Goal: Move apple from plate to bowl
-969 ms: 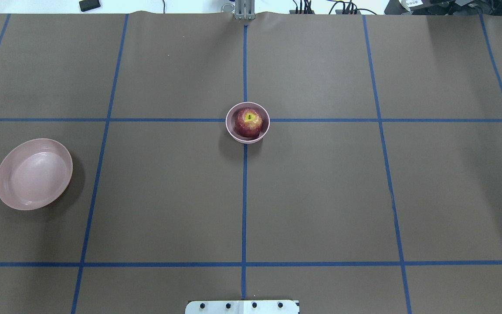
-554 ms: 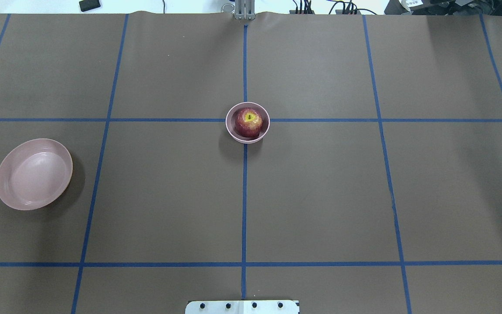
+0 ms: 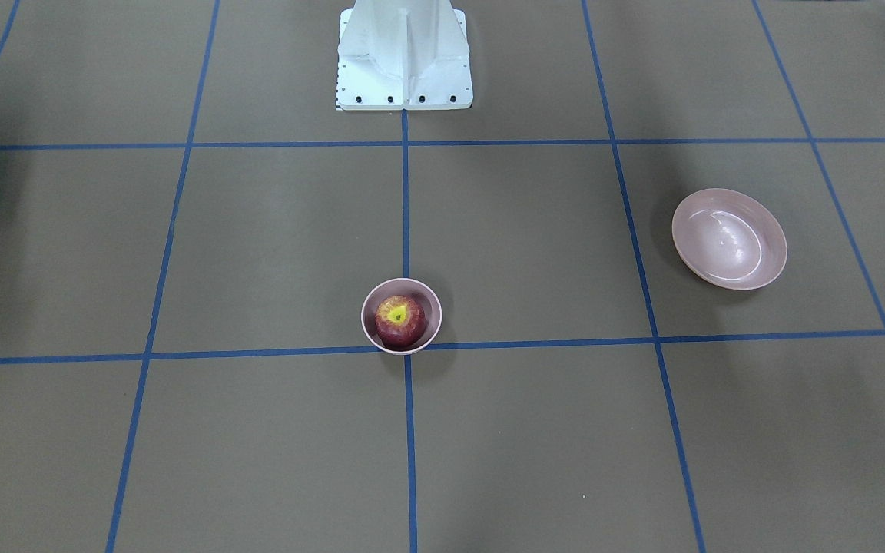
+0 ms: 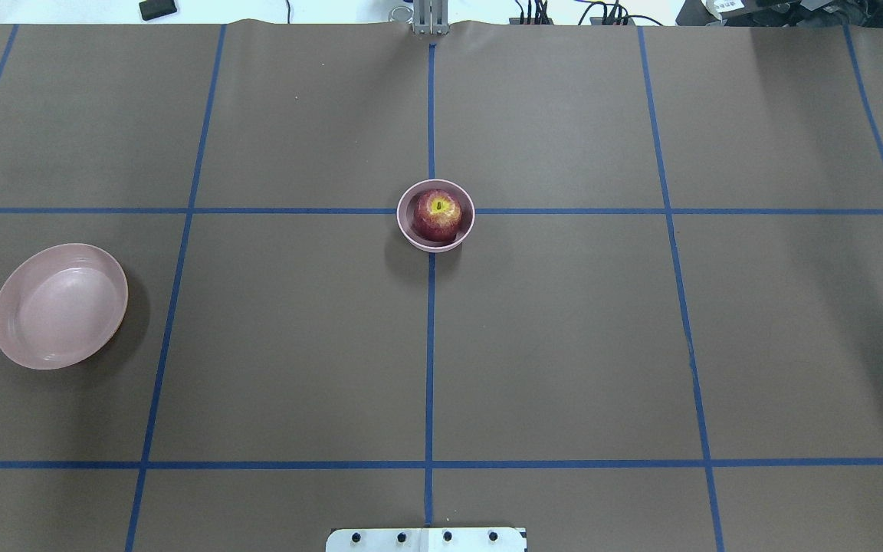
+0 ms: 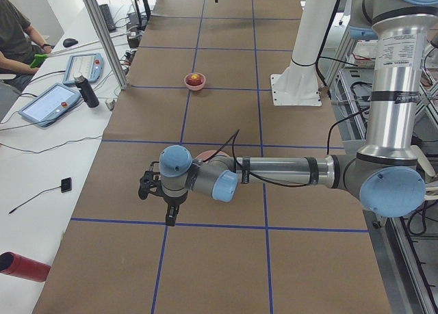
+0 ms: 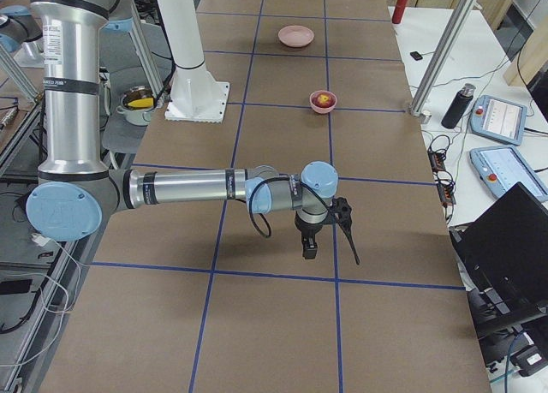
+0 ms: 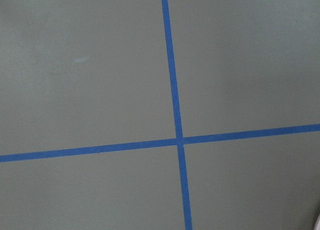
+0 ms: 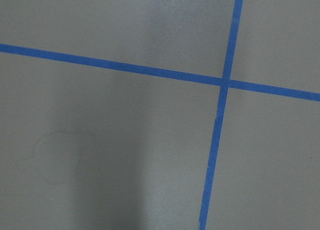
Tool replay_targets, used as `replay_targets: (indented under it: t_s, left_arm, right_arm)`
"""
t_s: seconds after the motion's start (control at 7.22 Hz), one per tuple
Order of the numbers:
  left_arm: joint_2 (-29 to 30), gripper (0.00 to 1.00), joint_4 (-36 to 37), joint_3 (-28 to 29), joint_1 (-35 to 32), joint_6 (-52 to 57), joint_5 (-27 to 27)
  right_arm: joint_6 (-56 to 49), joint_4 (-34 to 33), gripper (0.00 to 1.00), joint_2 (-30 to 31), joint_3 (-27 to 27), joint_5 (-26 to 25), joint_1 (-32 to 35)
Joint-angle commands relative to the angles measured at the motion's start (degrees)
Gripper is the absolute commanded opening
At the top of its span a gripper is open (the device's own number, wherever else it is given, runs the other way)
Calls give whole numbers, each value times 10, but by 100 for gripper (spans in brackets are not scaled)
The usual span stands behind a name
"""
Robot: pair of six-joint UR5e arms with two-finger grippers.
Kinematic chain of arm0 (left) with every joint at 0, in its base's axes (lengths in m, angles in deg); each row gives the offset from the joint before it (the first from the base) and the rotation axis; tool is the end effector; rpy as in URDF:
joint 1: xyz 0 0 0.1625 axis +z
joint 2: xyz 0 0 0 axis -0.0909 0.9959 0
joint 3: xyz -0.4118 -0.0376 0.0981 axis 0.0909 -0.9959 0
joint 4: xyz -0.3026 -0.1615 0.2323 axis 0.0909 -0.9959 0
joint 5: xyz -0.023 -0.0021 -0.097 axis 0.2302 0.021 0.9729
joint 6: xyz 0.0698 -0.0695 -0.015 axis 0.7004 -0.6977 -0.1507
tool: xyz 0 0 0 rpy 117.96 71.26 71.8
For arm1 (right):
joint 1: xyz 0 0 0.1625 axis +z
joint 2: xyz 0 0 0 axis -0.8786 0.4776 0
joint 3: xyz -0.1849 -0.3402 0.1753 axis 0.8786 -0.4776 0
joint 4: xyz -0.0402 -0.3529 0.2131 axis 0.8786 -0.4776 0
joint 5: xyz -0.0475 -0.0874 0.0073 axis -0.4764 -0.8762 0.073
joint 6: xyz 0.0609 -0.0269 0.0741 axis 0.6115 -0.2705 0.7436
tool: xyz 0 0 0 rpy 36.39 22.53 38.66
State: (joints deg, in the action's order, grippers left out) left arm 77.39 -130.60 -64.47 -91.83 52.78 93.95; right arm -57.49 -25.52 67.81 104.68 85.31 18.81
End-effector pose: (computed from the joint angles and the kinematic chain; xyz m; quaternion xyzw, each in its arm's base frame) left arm -0.0330 -0.5156 0.6409 0.0816 0.3885 -0.0033 0.9178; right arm -0.0178 -0.4871 0.6194 0.0140 -0.3743 -0.0709 0.9245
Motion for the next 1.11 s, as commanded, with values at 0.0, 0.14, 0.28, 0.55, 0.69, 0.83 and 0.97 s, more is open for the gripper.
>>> replay_targets:
  t_s: [0.0,0.14,0.28,0.55,0.69,0.83,0.97]
  left_arm:
    - [-25,98,12,-19,-2,-2,20]
    - [-17,98,16,-22,-1,-5,19]
    - [-24,98,18,-35,0,-6,14]
    - [-32,98,91,-63,-5,-7,22]
    - [-49,98,98,-69,-5,-2,24]
    - [-51,98,102,-84,-4,-5,22]
    - [-53,98,103,-81,-5,-3,25]
  right_arm:
    - [-1,-3,100,-5,-7,-1,1]
    - [-1,-3,100,-5,-6,-4,1]
    - [-2,-3,100,-1,-7,-5,1]
    - [-2,-2,100,7,1,-5,5]
    - [-2,-1,100,5,0,-6,4]
    - [-3,-1,100,5,2,-6,5]
    - [-3,0,100,3,2,-6,4]
